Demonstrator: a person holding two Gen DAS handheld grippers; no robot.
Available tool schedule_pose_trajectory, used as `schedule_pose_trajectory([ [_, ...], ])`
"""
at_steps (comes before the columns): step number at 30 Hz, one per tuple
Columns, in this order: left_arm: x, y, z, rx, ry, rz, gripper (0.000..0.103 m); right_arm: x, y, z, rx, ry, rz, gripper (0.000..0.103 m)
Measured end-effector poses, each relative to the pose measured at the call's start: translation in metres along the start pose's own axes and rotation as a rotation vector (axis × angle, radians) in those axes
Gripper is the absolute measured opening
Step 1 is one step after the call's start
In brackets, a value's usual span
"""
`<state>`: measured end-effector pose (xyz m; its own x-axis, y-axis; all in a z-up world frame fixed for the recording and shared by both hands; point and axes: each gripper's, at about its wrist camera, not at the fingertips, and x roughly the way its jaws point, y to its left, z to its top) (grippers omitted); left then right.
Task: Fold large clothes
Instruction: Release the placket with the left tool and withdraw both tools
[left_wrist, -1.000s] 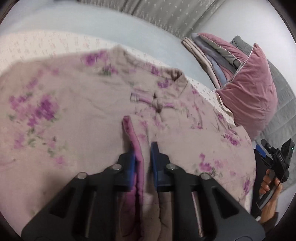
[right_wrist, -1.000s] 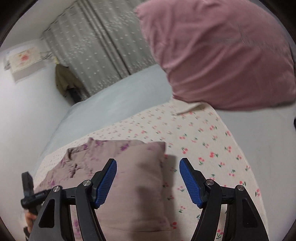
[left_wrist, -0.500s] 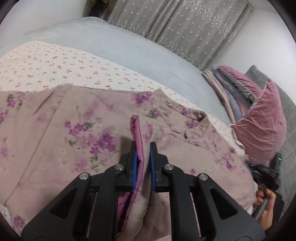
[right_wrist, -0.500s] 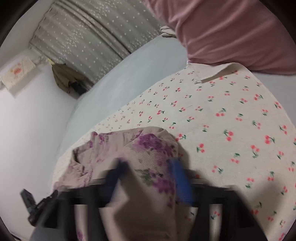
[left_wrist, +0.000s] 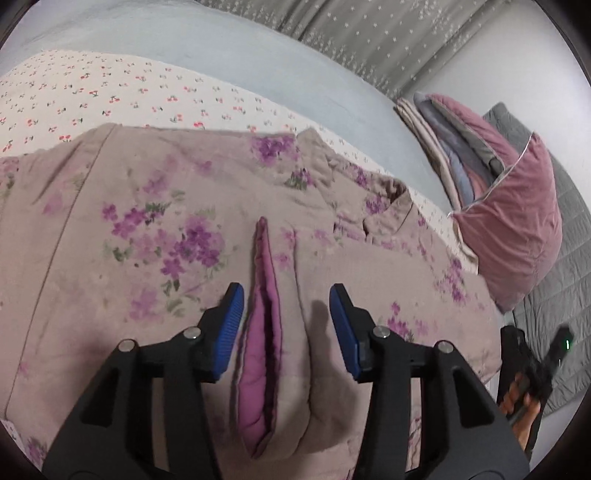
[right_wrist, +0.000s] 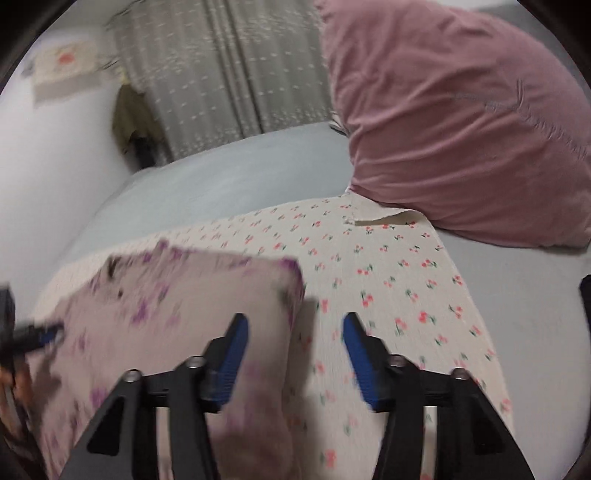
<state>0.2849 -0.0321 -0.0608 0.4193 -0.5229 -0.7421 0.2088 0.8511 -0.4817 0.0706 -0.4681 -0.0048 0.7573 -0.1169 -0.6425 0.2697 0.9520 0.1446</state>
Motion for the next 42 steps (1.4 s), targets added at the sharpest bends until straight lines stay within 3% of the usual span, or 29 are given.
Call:
schedule_pose_trajectory([
  [4, 0.007, -0.003, -0.011, 0.002, 0.059, 0.039, 0.048, -0.035, 0.011, -0.04, -0.102, 0.037, 0.077, 0.057],
  [5, 0.008, -0.006, -0.013, 0.015, 0.062, 0.047, 0.044, -0.036, 0.014, -0.046, -0.117, 0.048, 0.094, 0.057],
  [6, 0.01, -0.009, -0.016, 0.033, 0.056, 0.062, 0.033, -0.033, 0.018, -0.054, -0.145, 0.074, 0.101, 0.057],
  [9, 0.005, -0.013, -0.02, 0.037, 0.004, 0.085, 0.018, -0.006, 0.032, -0.064, -0.195, 0.157, 0.039, 0.055],
  [10, -0.003, -0.013, -0.021, 0.017, -0.025, 0.083, 0.017, 0.003, 0.037, -0.064, -0.204, 0.174, -0.003, 0.049],
  [11, -0.016, -0.011, -0.022, -0.009, -0.06, 0.078, 0.016, 0.007, 0.041, -0.062, -0.222, 0.169, -0.054, 0.03],
  [14, -0.036, -0.007, -0.03, -0.026, -0.109, 0.168, 0.017, 0.011, 0.04, -0.056, -0.19, 0.147, -0.13, 0.027],
  [17, 0.0, 0.001, -0.038, 0.025, 0.004, 0.259, 0.026, 0.029, 0.039, -0.066, -0.137, 0.265, -0.183, 0.029],
  [19, -0.009, -0.002, -0.041, 0.057, -0.05, 0.266, 0.031, 0.019, 0.043, -0.069, -0.103, 0.251, -0.207, 0.031],
  [21, -0.027, -0.009, -0.041, 0.096, -0.066, 0.3, 0.052, 0.002, 0.046, -0.067, -0.075, 0.234, -0.219, 0.039],
  [24, -0.055, -0.013, -0.043, 0.133, -0.083, 0.29, 0.078, -0.034, 0.049, -0.063, -0.028, 0.196, -0.229, 0.047],
  [27, -0.085, -0.011, -0.046, 0.132, -0.083, 0.279, 0.084, -0.065, 0.056, -0.058, 0.017, 0.153, -0.226, 0.059],
  [32, -0.126, 0.004, -0.059, 0.099, -0.013, 0.299, 0.092, -0.116, 0.085, -0.062, 0.082, 0.077, -0.188, 0.075],
  [38, -0.179, 0.028, -0.082, 0.064, -0.047, 0.279, 0.102, -0.147, 0.12, -0.085, 0.125, 0.068, -0.151, 0.084],
  [42, -0.192, 0.045, -0.098, 0.054, -0.041, 0.25, 0.102, -0.148, 0.138, -0.107, 0.149, 0.076, -0.102, 0.085],
])
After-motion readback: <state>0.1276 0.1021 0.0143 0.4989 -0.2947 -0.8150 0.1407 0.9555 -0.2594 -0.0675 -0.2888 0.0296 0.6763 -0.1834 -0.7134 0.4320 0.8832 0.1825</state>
